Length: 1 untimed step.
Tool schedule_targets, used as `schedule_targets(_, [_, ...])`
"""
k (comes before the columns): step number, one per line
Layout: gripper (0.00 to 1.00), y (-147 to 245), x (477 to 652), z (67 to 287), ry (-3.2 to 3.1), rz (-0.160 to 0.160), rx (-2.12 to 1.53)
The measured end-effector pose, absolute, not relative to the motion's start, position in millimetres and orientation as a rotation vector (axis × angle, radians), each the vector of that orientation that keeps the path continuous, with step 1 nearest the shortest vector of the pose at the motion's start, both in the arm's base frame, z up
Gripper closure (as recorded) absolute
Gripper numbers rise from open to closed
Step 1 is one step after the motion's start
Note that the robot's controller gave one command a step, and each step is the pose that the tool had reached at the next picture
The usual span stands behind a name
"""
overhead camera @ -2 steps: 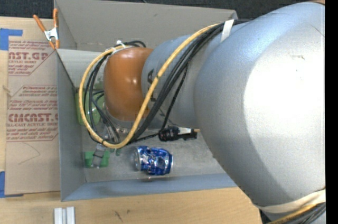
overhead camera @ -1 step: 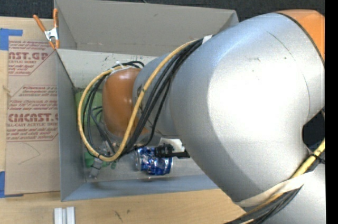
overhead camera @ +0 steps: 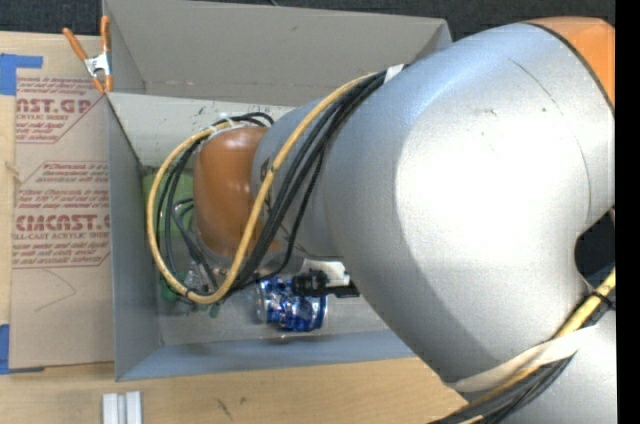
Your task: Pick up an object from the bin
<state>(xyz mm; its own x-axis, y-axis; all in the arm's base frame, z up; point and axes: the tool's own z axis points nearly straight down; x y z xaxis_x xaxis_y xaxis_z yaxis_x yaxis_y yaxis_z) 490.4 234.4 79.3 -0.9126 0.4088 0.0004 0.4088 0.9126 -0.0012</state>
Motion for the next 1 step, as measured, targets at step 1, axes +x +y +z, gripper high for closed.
schedule_targets(1, [1.0,234.5,499.8,210.5,-3.086,-0.009,-0.628])
